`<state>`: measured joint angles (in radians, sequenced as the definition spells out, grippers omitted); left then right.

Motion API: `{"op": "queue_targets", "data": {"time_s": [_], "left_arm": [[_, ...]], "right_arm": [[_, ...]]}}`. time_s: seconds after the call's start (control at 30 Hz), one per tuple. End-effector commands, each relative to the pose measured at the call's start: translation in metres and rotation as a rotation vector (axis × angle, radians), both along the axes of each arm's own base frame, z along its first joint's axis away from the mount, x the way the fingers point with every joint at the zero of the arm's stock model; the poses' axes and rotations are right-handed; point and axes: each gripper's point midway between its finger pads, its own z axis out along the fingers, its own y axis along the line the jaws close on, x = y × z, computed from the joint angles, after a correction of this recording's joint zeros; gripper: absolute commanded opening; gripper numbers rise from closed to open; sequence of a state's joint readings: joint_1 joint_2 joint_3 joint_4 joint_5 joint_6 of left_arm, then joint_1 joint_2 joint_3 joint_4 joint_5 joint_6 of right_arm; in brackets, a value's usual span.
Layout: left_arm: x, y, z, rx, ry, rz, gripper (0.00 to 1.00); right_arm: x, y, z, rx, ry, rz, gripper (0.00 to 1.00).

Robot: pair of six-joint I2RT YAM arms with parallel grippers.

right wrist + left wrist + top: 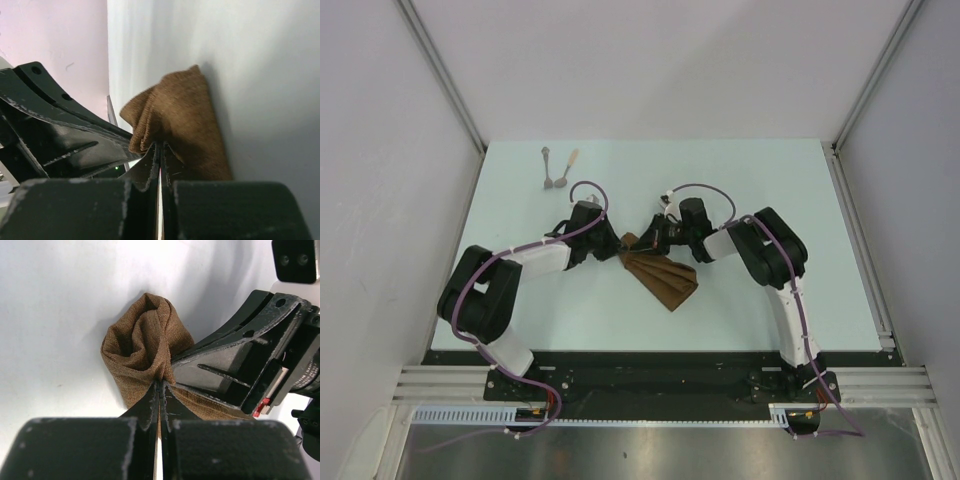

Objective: Fold the napkin into a case and place the utensils inside
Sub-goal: Stuff the top corner of the smaller-rectangle-folded napkin at the center of the board.

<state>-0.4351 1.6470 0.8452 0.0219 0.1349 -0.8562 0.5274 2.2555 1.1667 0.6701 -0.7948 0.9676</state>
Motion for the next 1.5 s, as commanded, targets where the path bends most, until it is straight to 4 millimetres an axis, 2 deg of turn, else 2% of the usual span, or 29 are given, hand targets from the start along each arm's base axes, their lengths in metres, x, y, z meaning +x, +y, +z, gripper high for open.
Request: {"op": "queue_targets", "data": {"time_s": [0.0,0.23,0.33,0.43,0.5,0.57,0.7,0.77,0.8,0.87,0.9,1.17,1.33,1.47], "left_arm": [[0.011,-0.005,0.027,-0.042,-0.077,-0.01,0.0],[0.013,-0.009,0.03,-0.058,-0.094,-0.024,0.0],[0.018,-0.013,0.033,-0.072,-0.104,-0.029,0.0],[0.024,-0.015,0.033,-0.074,-0.096,-0.02,0.0],[0.028,-0.013,0.036,-0.062,-0.091,0.002,0.0],[0.025,0.002,0.024,0.003,-0.03,0.074,0.0],[0.018,0.016,0.016,0.027,0.001,0.125,0.0],[0.016,0.019,0.021,0.018,-0.022,0.135,0.0],[0.012,0.024,0.016,0.024,-0.016,0.143,0.0],[0.012,0.025,0.023,0.008,-0.044,0.143,0.0],[0.007,0.026,0.019,0.007,-0.039,0.138,0.0],[0.009,0.018,0.024,-0.035,-0.075,0.103,0.0],[0.016,0.015,0.032,-0.04,-0.102,0.097,0.0],[0.024,0.025,0.028,0.031,-0.097,0.134,0.0]], "right_arm": [[0.007,0.014,0.023,0.047,-0.078,0.027,0.0],[0.003,0.027,0.02,0.073,-0.049,0.046,0.0],[-0.002,0.039,0.015,0.086,-0.045,0.055,0.0],[-0.008,0.051,-0.004,0.06,-0.015,0.059,0.0],[-0.004,0.053,-0.016,0.013,-0.048,0.042,0.0],[-0.002,0.048,-0.026,-0.056,-0.053,0.018,0.0],[0.0,0.04,-0.006,0.022,-0.035,0.016,0.0],[0.005,0.032,0.007,0.067,-0.033,0.011,0.0],[0.006,0.032,0.016,0.095,-0.031,0.008,0.0],[0.01,0.029,0.021,0.114,-0.026,0.011,0.0],[0.013,0.031,0.021,0.117,-0.023,0.015,0.0],[0.008,0.052,0.014,0.138,0.004,0.058,0.0],[-0.009,0.063,0.003,0.128,0.032,0.09,0.0],[-0.031,0.066,-0.001,0.135,0.016,0.103,0.0]]}}
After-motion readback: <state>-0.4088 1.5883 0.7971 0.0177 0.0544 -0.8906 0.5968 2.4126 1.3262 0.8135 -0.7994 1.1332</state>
